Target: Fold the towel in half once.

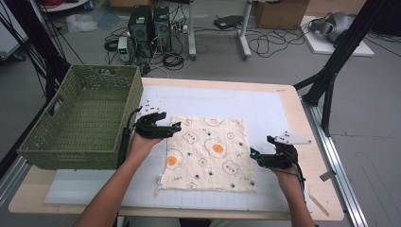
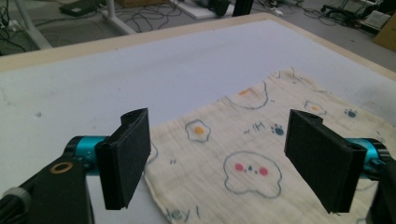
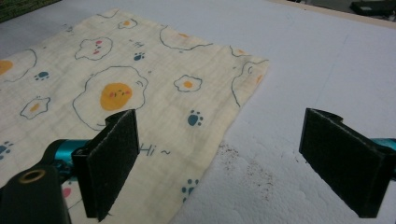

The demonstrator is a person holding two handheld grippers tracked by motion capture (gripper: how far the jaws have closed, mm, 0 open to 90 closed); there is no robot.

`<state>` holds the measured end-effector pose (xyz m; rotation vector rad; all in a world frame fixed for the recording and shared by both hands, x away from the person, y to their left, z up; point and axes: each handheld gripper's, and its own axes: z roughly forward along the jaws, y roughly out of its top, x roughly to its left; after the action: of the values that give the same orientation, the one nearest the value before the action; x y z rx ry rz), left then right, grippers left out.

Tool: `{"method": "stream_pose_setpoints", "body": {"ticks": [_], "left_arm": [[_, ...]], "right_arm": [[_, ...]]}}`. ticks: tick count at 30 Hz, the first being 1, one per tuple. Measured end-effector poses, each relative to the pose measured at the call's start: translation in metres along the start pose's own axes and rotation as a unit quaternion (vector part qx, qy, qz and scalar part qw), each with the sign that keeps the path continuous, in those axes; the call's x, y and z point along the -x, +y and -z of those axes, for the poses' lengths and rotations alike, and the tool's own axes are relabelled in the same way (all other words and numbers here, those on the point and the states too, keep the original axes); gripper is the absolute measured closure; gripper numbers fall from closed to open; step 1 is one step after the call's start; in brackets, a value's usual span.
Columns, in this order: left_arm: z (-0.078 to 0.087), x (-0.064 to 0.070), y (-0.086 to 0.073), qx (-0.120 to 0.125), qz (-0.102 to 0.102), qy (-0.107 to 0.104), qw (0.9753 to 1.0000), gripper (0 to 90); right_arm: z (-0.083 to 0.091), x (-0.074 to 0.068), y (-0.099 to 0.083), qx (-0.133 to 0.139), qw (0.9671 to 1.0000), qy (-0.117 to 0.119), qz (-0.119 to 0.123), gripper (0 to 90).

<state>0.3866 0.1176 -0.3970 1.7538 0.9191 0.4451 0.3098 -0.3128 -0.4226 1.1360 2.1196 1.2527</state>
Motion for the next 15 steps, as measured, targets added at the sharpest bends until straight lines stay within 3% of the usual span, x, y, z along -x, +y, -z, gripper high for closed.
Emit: {"method": "stream_pose_setpoints", "body": {"ticks": [6,7,14,15], "left_arm": [[-0.014,-0.004,0.009,-0.023,-0.001,0.006,0.9997,26.0],[-0.018,-0.006,0.009,-0.021,-0.001,0.016,0.9996,26.1],[-0.046,-0.023,0.005,-0.078,0.013,0.053,0.9955,32.8],[-0.05,-0.024,0.003,-0.076,0.015,0.06,0.9952,33.1]], "right_arm": [[-0.002,0.0,0.001,0.002,1.0,0.006,0.006,11.5],[-0.002,0.0,0.001,0.002,1.0,0.007,0.006,11.5],[-0.001,0.0,0.002,0.008,0.9999,0.009,-0.002,11.5],[-0.001,0.0,0.003,0.008,0.9999,0.009,-0.001,11.5]]}}
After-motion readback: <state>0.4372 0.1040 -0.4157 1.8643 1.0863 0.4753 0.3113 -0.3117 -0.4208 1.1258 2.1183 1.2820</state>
